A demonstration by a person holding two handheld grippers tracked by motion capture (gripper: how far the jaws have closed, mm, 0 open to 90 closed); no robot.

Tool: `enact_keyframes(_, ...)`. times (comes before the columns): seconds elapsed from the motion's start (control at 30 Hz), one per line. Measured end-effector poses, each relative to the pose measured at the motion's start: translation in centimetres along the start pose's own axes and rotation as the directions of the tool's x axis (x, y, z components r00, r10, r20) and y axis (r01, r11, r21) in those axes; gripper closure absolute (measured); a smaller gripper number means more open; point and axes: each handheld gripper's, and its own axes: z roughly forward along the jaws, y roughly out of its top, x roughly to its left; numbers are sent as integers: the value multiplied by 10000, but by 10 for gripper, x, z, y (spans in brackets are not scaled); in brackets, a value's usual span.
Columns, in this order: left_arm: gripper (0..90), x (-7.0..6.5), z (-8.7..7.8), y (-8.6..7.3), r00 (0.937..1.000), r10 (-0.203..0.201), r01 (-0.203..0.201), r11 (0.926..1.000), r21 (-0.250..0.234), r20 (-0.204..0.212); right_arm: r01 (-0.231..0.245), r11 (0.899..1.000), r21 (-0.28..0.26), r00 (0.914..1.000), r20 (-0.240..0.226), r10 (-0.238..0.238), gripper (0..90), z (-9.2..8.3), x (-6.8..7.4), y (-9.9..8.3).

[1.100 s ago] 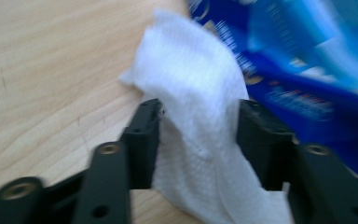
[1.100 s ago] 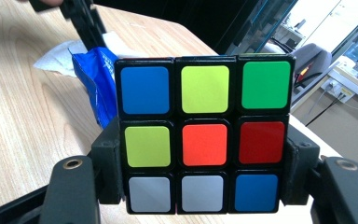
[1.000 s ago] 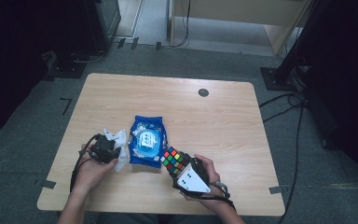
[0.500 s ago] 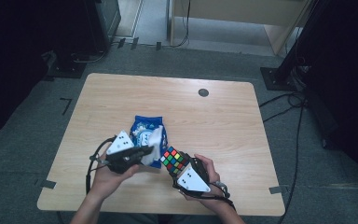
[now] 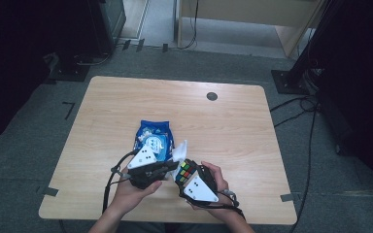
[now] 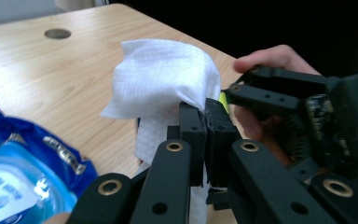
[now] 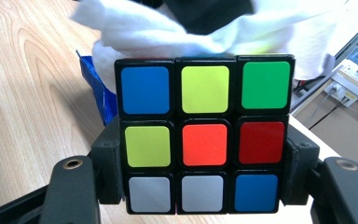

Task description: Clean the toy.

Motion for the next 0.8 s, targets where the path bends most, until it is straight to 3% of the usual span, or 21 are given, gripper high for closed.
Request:
enact_keyframes(0.07, 885, 8, -1, -2, 9963, -8, 34, 9995, 299, -860, 46, 10000, -20, 10000, 12, -46, 344, 0, 1, 0)
enact_keyframes(0.1, 885, 13, -1, -4, 9906, -19, 89, 9987, 509, -1369, 80, 10000, -25, 10000, 0, -80, 344, -1, 1, 1)
enact_keyframes(0.17, 885, 24, -2, -8, 9662, 117, 133, 9954, 950, -2576, 23, 9998, -216, 10000, -31, -24, 344, -3, 1, 2)
enact_keyframes(0.2, 886, 29, -4, -9, 9624, -81, 350, 9949, 946, -2716, 8, 9996, -275, 10000, -44, -9, 344, -4, 1, 4)
enact_keyframes(0.27, 886, 34, -12, -8, 9704, -568, 721, 9958, 571, -2348, 28, 9996, -268, 10000, -23, -29, 344, -4, 1, 6)
enact_keyframes(0.33, 886, 27, -18, -1, 9834, -548, 578, 9982, 126, -1732, 23, 9998, -195, 10000, -25, -23, 344, -3, 1, 4)
enact_keyframes(0.4, 885, 13, -22, 6, 9964, -179, 160, 9996, -234, -833, -30, 9999, -108, 10000, -18, 29, 343, -1, 1, 2)
enact_keyframes(0.47, 884, -3, -21, 12, 9995, 302, -306, 9988, -385, -102, -89, 9999, -61, 10000, -36, 89, 344, 0, 0, 1)
enact_keyframes(0.53, 881, -13, -16, 13, 9980, 549, -536, 9978, -386, 328, -108, 9999, -93, 9999, -59, 108, 343, 0, 1, 2)
enact_keyframes(0.6, 880, -16, -9, 11, 9975, 677, -675, 9976, -127, 203, -36, 9999, -148, 10000, -65, 35, 344, -1, 2, 3)
enact_keyframes(0.7, 881, -10, -3, 5, 9976, 596, -592, 9982, 108, -340, 48, 9999, -125, 10000, -46, -49, 343, -3, 3, 4)
enact_keyframes(0.8, 883, 0, -4, 2, 9920, 458, -419, 9985, 351, -1176, 43, 9999, -155, 10000, 13, -43, 344, -4, 3, 3)
